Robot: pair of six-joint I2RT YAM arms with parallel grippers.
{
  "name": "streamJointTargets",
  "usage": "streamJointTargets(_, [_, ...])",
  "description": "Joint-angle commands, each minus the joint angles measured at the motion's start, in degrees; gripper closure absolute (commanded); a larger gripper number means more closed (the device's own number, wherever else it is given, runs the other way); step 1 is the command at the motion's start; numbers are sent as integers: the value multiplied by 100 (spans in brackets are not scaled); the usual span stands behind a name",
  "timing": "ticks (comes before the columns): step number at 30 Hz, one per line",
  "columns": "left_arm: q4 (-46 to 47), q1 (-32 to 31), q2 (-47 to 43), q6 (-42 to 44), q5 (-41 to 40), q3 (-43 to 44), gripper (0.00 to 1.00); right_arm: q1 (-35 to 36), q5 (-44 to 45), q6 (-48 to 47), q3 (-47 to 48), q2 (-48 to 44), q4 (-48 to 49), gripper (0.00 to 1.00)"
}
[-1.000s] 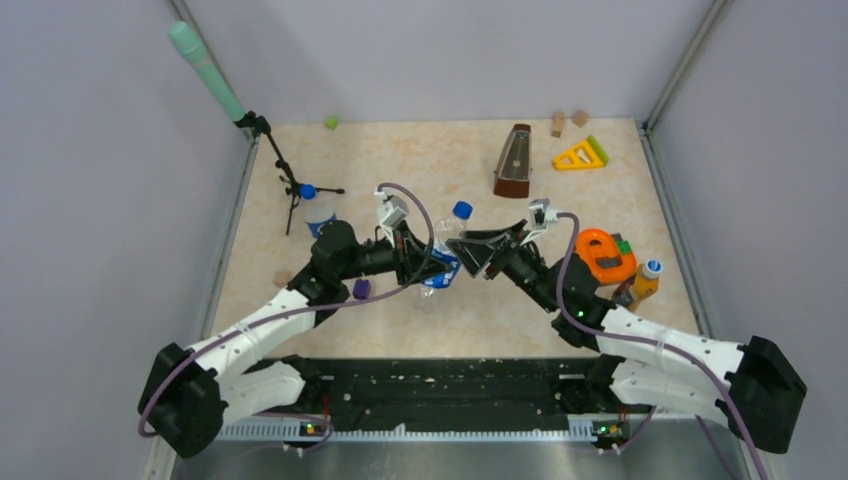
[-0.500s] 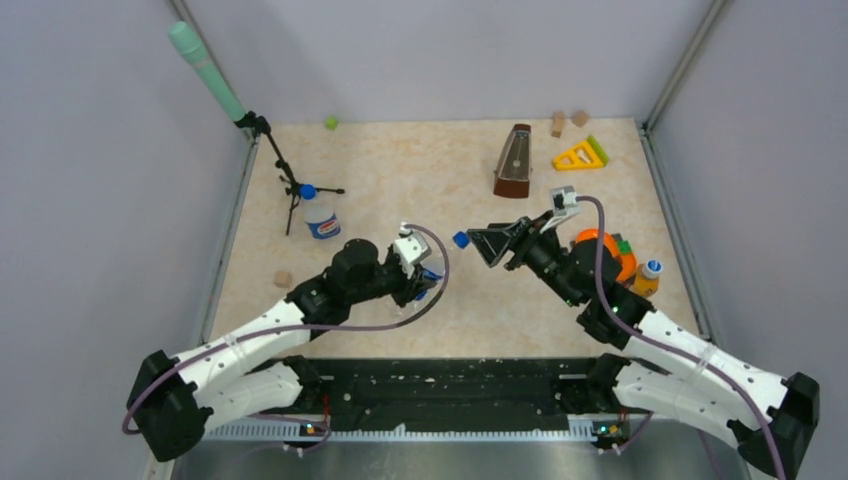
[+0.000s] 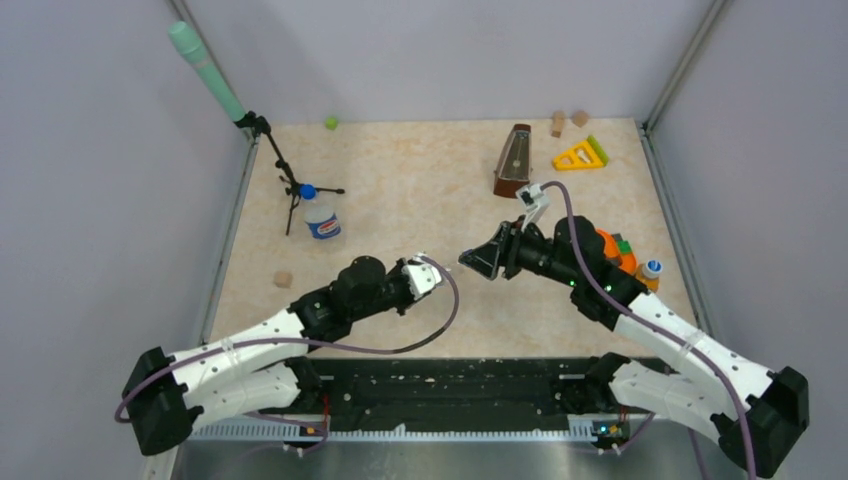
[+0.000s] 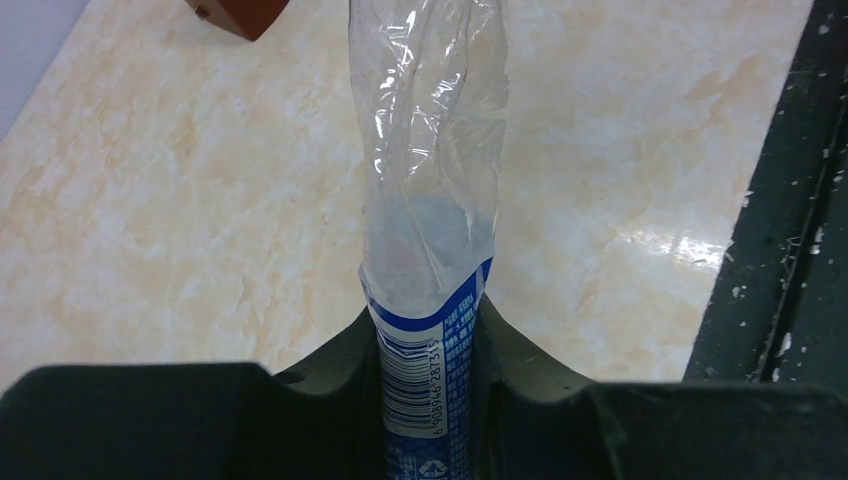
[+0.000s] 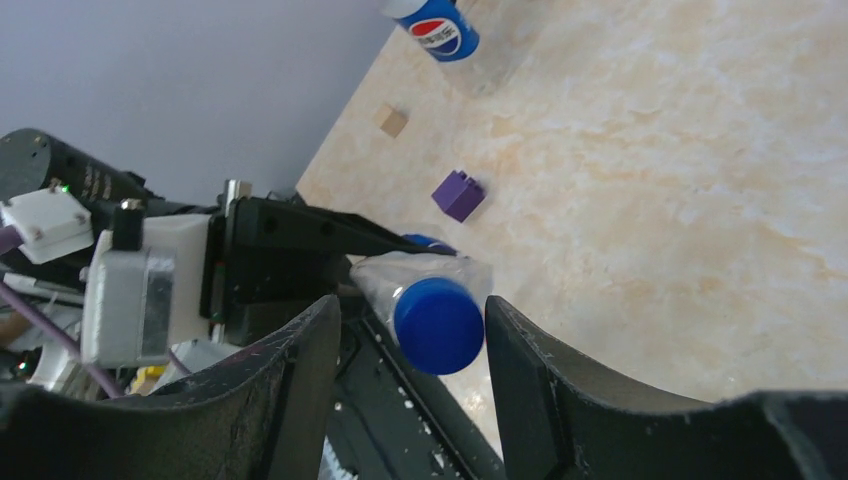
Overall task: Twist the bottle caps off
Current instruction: Unscrew the bottle cap from the plastic bottle.
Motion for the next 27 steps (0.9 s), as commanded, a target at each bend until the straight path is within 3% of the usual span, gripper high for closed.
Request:
streamJointTargets(1, [267, -97, 142, 326, -684, 106, 100, -19, -716, -49, 265, 11, 20, 47])
streamJointTargets(7, [440, -150, 130, 475, -860, 62, 100, -51, -595, -298, 289, 98, -207, 59])
streamJointTargets(9, [453, -159, 146, 494, -756, 66, 100, -60, -703, -252, 219, 109, 2, 80])
streamJointTargets(10, [466, -167, 154, 495, -766, 66, 100, -62, -774, -257, 215, 117, 39, 84])
streamJointTargets(13, [467, -167, 167, 484, -763, 39, 100, -63, -837, -290, 165, 78, 103, 87])
streamJointTargets(17, [527, -168, 115, 299, -817, 15, 97, -63, -1050, -342, 14, -28, 408, 99])
streamJointTargets(20, [662, -172, 87, -61, -810, 65, 57, -64, -1241, -387, -49, 6, 518, 100])
streamJointTargets(22, [809, -168, 70, -159, -637, 36, 43, -63, -1278, -397, -72, 40, 578, 100])
streamJointTargets(23, [899, -168, 57, -198, -523, 12, 30, -63, -1319, -399, -90, 58, 634, 100])
streamJointTargets(27, [1106, -168, 33, -487, -206, -54, 18, -61, -1352, -366, -155, 107, 811, 100])
